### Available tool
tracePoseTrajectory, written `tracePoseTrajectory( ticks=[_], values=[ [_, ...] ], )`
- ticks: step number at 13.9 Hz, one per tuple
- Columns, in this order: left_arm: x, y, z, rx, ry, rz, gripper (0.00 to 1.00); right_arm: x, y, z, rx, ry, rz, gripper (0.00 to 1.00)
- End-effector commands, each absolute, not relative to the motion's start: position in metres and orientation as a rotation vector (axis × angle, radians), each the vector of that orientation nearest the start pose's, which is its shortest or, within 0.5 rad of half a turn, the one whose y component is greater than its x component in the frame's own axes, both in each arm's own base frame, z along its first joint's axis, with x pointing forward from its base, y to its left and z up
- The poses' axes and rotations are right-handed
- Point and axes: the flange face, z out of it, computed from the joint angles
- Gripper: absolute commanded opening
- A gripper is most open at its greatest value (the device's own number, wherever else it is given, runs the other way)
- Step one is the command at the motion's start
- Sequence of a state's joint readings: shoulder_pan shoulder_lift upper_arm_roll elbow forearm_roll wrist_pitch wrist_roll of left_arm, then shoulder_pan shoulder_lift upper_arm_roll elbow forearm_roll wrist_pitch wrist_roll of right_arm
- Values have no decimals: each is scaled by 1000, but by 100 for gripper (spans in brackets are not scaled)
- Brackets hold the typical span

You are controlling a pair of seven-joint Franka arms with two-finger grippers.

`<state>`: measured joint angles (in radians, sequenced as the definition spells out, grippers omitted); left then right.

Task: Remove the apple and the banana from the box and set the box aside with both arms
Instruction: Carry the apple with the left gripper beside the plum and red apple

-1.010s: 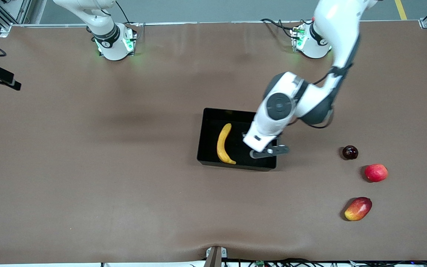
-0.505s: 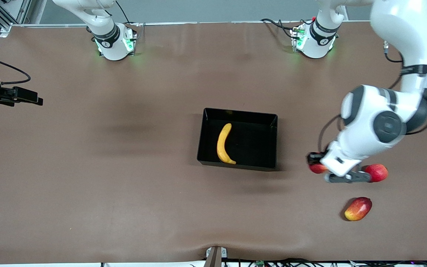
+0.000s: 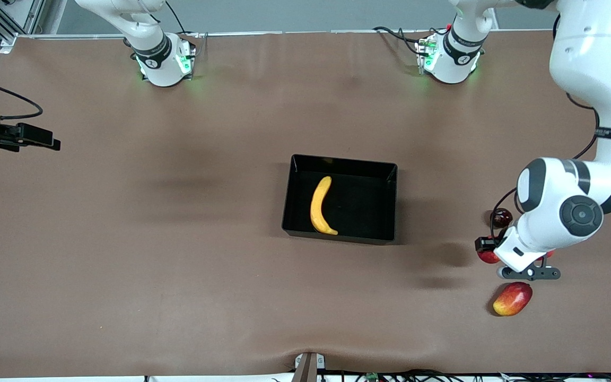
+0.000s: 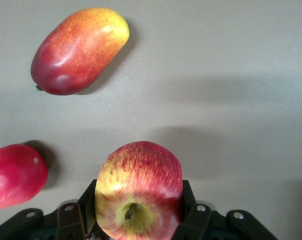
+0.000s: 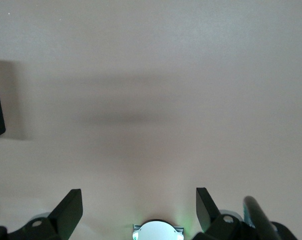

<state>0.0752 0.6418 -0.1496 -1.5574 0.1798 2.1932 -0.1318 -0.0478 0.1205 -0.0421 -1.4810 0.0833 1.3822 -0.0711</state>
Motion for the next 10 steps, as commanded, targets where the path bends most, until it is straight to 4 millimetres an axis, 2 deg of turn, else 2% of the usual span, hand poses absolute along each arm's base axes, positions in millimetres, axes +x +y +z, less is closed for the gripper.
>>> tracePoseTrajectory(
  ticks=[1, 4, 6, 8, 10],
  values=[
    [710, -19, 253, -3068, 75, -61, 0, 565, -33, 590, -3015, 12, 318, 100],
    [707, -18, 225, -3046, 109, -16, 0, 565, -30, 591, -3016, 7, 316, 100],
    [707, -9, 216, -3039, 96, -18, 0, 565, -30, 590, -3015, 7, 321, 100],
    [709, -4, 215, -3034, 94, -51, 18, 565, -28, 590, -3015, 3, 321, 100],
    [709, 0, 217, -3023, 105, -64, 100, 566, -25, 591, -3016, -4, 320, 100]
  ],
)
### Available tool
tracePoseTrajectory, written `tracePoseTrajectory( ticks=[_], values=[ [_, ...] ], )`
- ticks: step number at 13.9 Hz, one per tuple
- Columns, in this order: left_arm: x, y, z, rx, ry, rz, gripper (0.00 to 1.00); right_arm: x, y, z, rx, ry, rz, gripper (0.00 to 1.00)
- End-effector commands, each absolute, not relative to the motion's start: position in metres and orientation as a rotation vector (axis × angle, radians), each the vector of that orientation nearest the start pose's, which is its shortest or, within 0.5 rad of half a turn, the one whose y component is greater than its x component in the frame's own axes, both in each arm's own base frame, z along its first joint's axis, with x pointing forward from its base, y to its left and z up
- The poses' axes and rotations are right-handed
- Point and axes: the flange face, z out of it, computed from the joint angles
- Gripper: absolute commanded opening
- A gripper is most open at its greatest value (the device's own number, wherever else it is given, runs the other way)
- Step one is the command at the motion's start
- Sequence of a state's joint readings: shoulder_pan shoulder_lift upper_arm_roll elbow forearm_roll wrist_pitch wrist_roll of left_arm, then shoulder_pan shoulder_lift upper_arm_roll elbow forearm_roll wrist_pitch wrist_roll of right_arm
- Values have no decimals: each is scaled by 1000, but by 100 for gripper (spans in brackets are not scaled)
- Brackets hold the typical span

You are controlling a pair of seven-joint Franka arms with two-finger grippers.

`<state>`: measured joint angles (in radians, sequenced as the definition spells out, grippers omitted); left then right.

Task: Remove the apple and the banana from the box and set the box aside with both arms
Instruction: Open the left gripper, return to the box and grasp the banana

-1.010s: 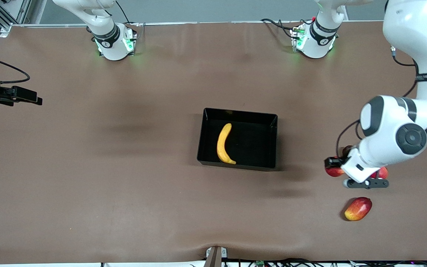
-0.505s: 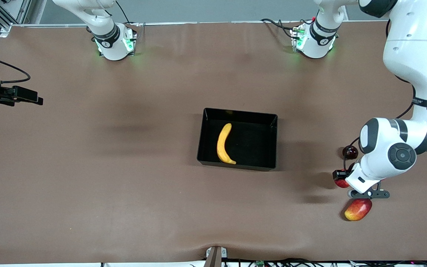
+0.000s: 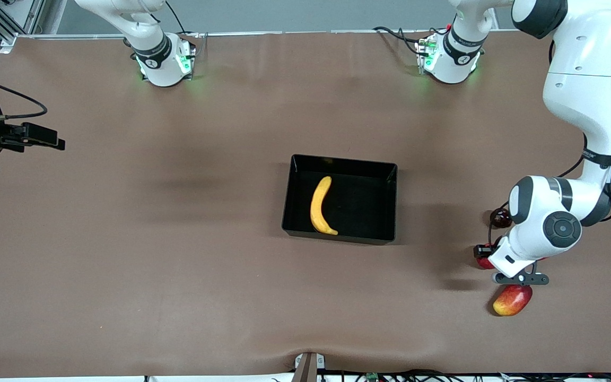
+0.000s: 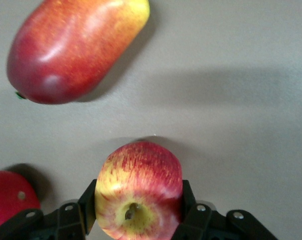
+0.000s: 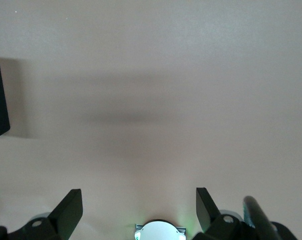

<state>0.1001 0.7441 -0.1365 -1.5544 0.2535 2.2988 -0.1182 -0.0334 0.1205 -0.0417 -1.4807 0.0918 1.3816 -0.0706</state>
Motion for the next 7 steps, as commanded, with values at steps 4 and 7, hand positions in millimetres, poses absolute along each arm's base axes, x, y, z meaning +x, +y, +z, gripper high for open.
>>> tracePoseTrajectory(
  ticks=[4, 7],
  values=[
    [702, -20, 254, -3013, 134, -25, 100, 566, -25, 591, -3016, -4, 320, 100],
    [687, -78, 311, -3009, 193, 44, 100, 566, -25, 591, -3016, -7, 320, 100]
  ],
)
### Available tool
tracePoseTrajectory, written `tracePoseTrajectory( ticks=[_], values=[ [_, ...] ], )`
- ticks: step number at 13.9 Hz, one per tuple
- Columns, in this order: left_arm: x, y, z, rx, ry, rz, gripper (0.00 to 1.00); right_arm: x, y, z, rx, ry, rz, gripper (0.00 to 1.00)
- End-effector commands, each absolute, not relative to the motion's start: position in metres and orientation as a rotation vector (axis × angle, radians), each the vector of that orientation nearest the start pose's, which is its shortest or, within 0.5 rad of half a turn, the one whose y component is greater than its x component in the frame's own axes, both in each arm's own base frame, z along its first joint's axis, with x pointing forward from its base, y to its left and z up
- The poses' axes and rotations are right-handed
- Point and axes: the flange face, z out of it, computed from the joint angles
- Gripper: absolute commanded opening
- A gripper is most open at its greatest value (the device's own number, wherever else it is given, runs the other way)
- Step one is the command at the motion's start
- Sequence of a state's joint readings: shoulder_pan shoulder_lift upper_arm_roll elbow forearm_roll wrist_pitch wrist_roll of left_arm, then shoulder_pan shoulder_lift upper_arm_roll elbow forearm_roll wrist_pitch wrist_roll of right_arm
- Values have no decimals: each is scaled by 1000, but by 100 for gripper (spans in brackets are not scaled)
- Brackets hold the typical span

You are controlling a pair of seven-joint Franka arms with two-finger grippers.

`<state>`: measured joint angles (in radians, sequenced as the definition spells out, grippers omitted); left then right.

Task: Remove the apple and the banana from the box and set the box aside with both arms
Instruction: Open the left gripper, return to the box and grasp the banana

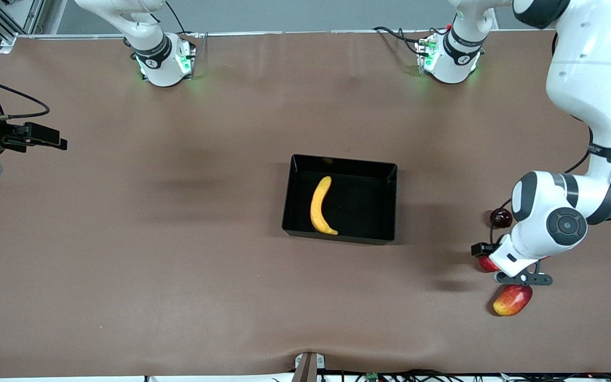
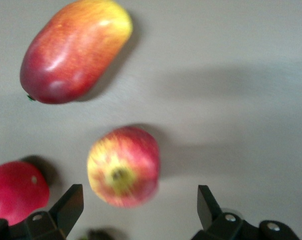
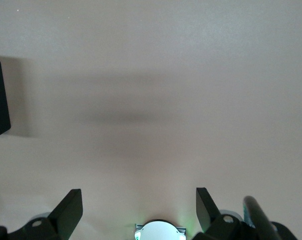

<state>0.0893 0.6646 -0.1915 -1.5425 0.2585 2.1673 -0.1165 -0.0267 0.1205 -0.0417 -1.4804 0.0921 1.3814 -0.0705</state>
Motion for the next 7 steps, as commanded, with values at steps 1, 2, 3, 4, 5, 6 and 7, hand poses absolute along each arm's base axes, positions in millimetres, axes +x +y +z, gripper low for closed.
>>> tracePoseTrajectory(
  ticks=[1, 2, 3, 4, 5, 6, 7],
  values=[
    [677, -106, 321, -3013, 174, 72, 100, 566, -24, 591, -3016, -9, 320, 100],
    [671, -136, 329, -3025, 169, 67, 100, 566, -24, 591, -3017, -7, 320, 100],
    [662, -174, 330, -3047, 178, 64, 100, 566, -25, 591, -3016, -7, 320, 100],
    [651, -216, 331, -3063, 160, 57, 100, 566, -25, 591, -3016, -4, 320, 100],
    [639, -253, 334, -3071, 140, 33, 100, 565, -24, 591, -3016, -7, 322, 100],
    [627, -288, 327, -3075, 142, 38, 100, 565, -24, 591, -3016, -7, 324, 100],
    [615, -321, 322, -3089, 148, 32, 100, 565, -24, 590, -3015, -7, 331, 100]
  ],
)
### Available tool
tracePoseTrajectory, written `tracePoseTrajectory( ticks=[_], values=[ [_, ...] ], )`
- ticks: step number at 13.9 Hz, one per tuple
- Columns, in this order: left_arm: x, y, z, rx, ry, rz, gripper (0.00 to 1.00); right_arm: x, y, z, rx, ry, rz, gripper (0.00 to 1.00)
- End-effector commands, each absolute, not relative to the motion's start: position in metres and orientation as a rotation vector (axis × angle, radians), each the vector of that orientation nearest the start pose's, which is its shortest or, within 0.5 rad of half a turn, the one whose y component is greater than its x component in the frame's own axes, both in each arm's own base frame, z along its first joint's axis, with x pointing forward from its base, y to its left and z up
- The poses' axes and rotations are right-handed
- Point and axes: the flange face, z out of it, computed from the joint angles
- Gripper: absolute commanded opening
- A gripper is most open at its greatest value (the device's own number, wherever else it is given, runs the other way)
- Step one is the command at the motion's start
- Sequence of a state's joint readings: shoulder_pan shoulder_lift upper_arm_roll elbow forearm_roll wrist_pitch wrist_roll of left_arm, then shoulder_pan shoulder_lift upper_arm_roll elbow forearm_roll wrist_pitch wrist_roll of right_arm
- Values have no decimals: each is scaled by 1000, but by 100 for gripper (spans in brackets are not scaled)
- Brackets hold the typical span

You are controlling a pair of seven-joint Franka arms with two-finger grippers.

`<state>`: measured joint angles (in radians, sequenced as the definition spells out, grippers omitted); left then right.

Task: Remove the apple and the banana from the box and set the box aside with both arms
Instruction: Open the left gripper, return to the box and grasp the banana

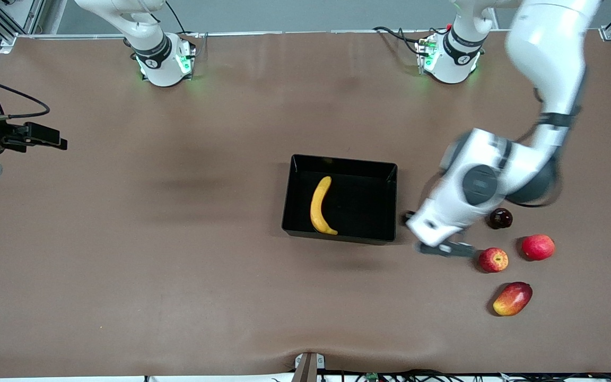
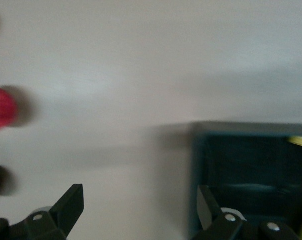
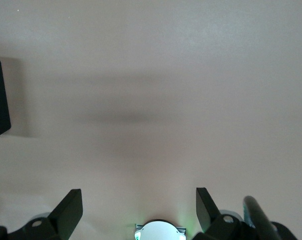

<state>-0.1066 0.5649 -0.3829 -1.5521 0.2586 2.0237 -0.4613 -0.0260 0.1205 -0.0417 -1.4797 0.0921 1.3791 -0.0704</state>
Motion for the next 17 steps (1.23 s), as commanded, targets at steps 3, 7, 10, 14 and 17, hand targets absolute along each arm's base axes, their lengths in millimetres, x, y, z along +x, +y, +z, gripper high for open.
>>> tracePoseTrajectory(
  ticks=[3, 7, 10, 14, 17],
  values=[
    [576, -421, 289, -3161, 84, -49, 100, 565, -24, 590, -3015, -7, 331, 100],
    [543, -483, 239, -3249, 137, -154, 100, 564, -24, 589, -3014, -5, 336, 100],
    [527, -499, 210, -3261, 183, -133, 100, 564, -24, 589, -3015, 9, 339, 100],
    [523, -495, 175, -3222, 247, -136, 89, 566, -26, 591, -3016, 14, 318, 100],
    [522, -494, 167, -3203, 280, -142, 13, 573, -16, 581, -2958, 0, 323, 100]
  ],
)
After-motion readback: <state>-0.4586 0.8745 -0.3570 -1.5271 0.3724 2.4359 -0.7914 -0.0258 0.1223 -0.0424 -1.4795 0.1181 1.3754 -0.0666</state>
